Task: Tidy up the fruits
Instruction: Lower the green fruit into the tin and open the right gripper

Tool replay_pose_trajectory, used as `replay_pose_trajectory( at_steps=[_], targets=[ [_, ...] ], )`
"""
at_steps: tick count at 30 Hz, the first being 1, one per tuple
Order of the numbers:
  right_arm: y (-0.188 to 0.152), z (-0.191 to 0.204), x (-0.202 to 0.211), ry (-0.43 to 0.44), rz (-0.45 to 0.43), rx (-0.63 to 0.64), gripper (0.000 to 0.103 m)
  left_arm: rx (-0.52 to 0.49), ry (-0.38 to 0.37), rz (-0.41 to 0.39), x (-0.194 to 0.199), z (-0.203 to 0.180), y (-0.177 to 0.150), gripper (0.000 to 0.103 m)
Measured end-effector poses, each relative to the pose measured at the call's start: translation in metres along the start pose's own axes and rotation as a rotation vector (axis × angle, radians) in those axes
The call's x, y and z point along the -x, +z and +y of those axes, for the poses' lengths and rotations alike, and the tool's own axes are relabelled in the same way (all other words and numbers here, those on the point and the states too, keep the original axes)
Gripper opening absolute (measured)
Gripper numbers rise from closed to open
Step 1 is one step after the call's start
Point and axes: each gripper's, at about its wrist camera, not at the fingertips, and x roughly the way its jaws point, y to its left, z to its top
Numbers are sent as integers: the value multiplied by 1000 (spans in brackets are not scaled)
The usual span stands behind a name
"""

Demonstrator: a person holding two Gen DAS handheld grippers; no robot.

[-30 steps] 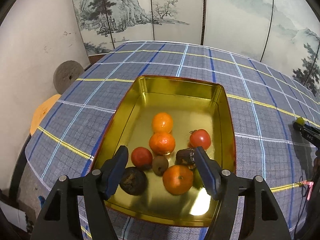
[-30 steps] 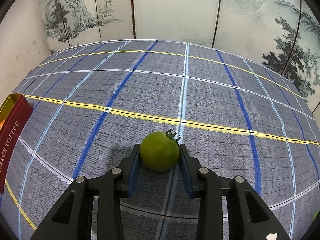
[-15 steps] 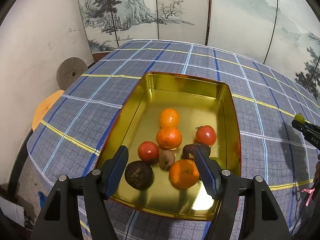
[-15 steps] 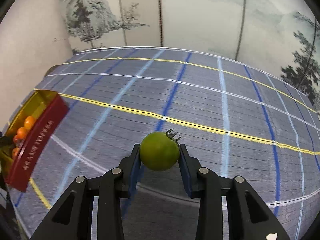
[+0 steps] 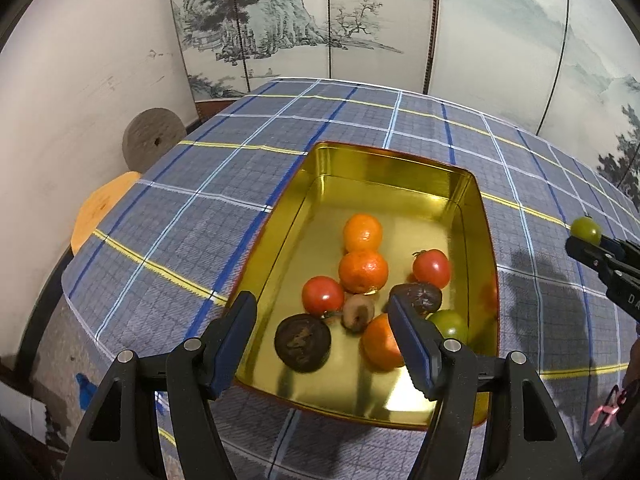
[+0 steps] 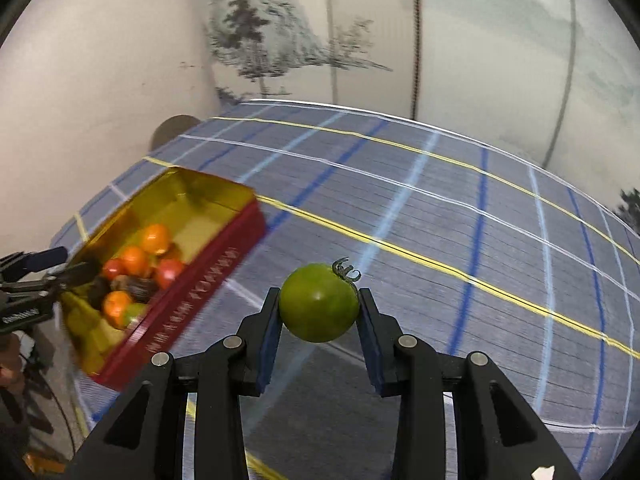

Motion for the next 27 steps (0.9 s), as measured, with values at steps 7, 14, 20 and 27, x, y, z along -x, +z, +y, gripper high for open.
replay_pose_trajectory(
  at_steps=[7, 14, 20, 27],
  targets=[
    [11, 45, -5, 80, -2, 68, 34, 30, 14, -8, 4, 15, -1, 69],
    [17, 87, -16, 147, 12, 138, 34, 63, 40, -9, 5, 34, -3, 69],
    [17, 120, -34, 185, 39, 196, 34, 74, 50, 3, 4, 43, -7, 69],
    [15, 138, -54, 215, 72, 201, 34, 85, 56, 5, 5, 51, -10, 69]
  ],
)
